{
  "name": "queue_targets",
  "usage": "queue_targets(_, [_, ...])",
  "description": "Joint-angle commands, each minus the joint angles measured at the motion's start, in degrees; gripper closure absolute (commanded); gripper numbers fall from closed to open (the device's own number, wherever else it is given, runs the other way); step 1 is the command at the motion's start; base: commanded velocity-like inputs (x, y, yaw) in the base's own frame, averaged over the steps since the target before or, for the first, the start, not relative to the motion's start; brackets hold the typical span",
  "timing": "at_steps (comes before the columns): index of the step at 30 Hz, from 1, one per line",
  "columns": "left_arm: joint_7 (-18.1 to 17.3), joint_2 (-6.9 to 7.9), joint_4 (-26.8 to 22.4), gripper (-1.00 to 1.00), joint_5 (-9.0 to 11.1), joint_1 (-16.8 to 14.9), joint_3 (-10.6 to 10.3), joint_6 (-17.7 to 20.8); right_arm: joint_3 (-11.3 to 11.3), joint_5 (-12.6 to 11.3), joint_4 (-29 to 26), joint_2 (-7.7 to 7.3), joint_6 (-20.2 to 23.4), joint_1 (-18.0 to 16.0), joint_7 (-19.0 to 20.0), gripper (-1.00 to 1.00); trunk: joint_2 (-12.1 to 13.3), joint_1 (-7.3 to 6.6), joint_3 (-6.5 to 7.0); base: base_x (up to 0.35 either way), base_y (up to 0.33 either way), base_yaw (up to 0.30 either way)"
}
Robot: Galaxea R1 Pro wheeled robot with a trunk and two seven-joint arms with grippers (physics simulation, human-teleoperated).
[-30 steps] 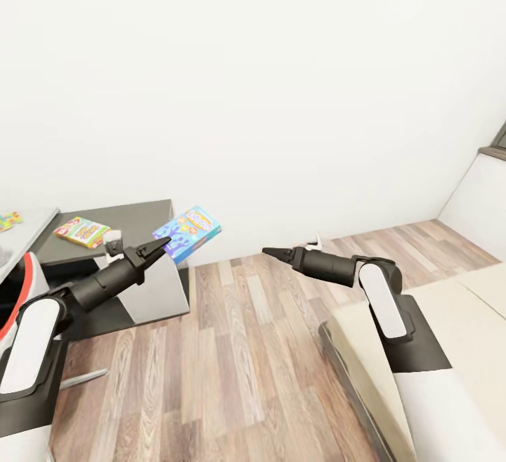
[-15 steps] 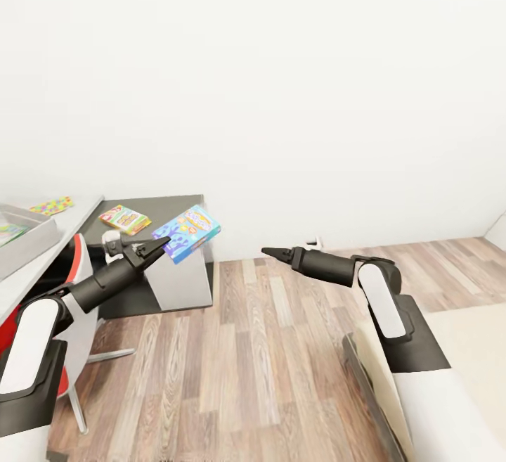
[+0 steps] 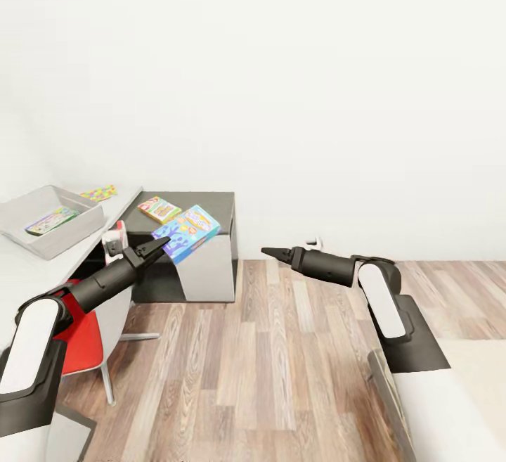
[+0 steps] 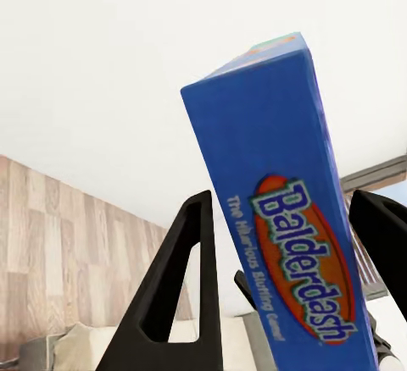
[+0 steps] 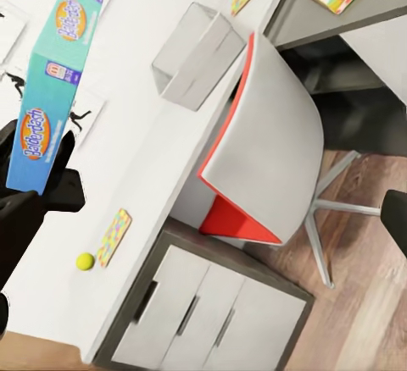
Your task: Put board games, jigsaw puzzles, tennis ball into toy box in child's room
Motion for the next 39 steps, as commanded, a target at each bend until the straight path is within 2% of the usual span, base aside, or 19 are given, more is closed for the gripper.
queue_targets(1, [-0.6, -0.02, 0.0, 1.0, -0.2, -0.1, 0.1, 0.3, 0.0, 0.5, 0.0, -0.05, 0.1, 0.0, 0.5, -1.0, -0.1, 0.03, -0.11, 0.0, 0.0, 0.293])
queue_targets(13, [-0.6, -0.02, 0.1, 1.0, -0.2, -0.1, 0.8, 0.3, 0.3, 0.6, 0.0, 0.0, 0.1, -0.1, 0.5, -1.0, -0.1, 0.03, -0.12, 0.0, 0.0, 0.268])
queue_targets(30, [-0.8, -0.02, 0.1, 1.0, -0.1, 0.1, 1.4, 0.3, 0.4, 0.7, 0.0, -0.1, 0.1, 0.4, 1.0, -1.0, -0.1, 0.03, -0.13, 0.0, 0.0, 0.044])
queue_targets(34, [-1.0, -0.02, -0.1, 1.0, 0.0, 0.5, 2.1, 0.3, 0.3, 0.6, 0.0, -0.08, 0.1, 0.3, 0.9, -1.0, -0.1, 0.03, -0.13, 0.0, 0.0, 0.005])
queue_targets(37, [-2.0, -0.04, -0.2, 1.0, 0.1, 1.3, 4.2, 0.2, 0.0, 0.5, 0.0, -0.25, 0.1, 0.3, 0.9, -1.0, -0.1, 0.03, -0.13, 0.004, 0.0, 0.002])
queue_targets(39, [-2.5, -0.05, -0.2, 1.0, 0.1, 1.7, 4.9, 0.1, 0.0, 0.5, 0.0, -0.29, 0.1, 0.3, 0.9, -1.0, -0.1, 0.03, -0.13, 0.026, 0.0, 0.002])
